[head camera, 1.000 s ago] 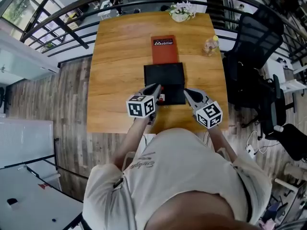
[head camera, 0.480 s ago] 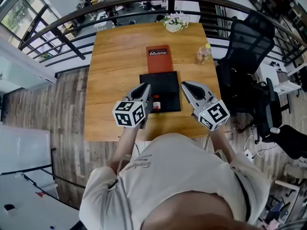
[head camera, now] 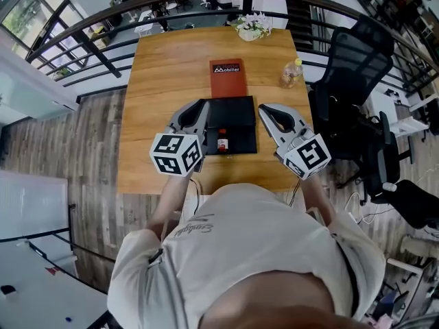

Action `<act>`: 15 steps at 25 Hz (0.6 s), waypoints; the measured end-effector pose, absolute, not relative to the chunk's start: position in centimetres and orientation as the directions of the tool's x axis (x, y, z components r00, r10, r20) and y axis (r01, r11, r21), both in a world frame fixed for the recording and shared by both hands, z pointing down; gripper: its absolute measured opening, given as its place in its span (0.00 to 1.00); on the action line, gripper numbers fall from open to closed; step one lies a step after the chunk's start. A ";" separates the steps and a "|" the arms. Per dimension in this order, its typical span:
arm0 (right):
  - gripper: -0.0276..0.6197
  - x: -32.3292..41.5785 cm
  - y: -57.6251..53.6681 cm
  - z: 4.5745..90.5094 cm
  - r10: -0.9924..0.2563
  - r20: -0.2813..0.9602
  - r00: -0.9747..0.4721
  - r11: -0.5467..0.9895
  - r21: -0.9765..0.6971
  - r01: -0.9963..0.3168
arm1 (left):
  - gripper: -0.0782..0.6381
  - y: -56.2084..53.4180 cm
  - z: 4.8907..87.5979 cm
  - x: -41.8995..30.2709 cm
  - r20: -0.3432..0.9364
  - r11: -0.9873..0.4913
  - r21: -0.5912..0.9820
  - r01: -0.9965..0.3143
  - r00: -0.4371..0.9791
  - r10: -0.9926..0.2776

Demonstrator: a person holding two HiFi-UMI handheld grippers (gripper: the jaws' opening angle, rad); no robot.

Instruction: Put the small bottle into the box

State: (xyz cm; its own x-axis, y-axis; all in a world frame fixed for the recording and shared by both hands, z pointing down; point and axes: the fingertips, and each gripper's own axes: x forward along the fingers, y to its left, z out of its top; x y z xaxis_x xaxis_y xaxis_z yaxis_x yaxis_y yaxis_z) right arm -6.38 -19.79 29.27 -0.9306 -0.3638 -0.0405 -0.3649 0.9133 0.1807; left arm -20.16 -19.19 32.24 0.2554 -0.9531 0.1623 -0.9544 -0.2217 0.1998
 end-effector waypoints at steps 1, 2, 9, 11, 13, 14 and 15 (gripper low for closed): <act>0.04 -6.6 -19.6 29.1 -0.356 -0.039 -0.934 0.912 0.202 -0.356 | 0.17 -19.3 32.1 -20.2 0.162 -0.222 0.189 -0.956 0.254 -0.954; 0.04 -6.8 -19.5 28.9 -0.350 -0.039 -0.936 0.909 0.227 -0.350 | 0.17 -19.4 32.0 -20.3 0.160 -0.223 0.179 -0.958 0.252 -0.955; 0.04 -6.2 -19.8 25.6 -0.373 -0.139 -0.917 0.889 0.231 -0.396 | 0.17 -20.1 28.7 -20.5 0.081 -0.227 0.111 -0.967 0.237 -0.968; 0.04 -5.7 -20.4 25.4 -0.397 -0.162 -0.904 0.877 0.224 -0.425 | 0.17 -20.3 28.3 -20.7 0.074 -0.227 0.094 -0.969 0.234 -0.969; 0.04 -5.3 -20.9 25.9 -0.426 -0.163 -0.890 0.867 0.208 -0.453 | 0.17 -20.5 28.6 -20.8 0.079 -0.224 0.085 -0.971 0.230 -0.970; 0.04 -5.0 -21.0 26.3 -0.441 -0.155 -0.884 0.862 0.199 -0.465 | 0.17 -20.5 28.9 -20.8 0.088 -0.223 0.087 -0.971 0.230 -0.969; 0.04 -4.8 -21.1 26.9 -0.455 -0.144 -0.879 0.858 0.194 -0.476 | 0.17 -20.5 29.4 -20.7 0.098 -0.221 0.090 -0.971 0.230 -0.968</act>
State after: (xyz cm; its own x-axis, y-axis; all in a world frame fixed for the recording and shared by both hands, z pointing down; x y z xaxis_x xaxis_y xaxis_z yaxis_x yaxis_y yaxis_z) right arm -4.80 -21.11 26.88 -0.8786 -0.4555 -0.1439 -0.4764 0.8576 0.1941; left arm -20.74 -20.47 29.45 0.2298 -0.9683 0.0975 -0.9710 -0.2214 0.0899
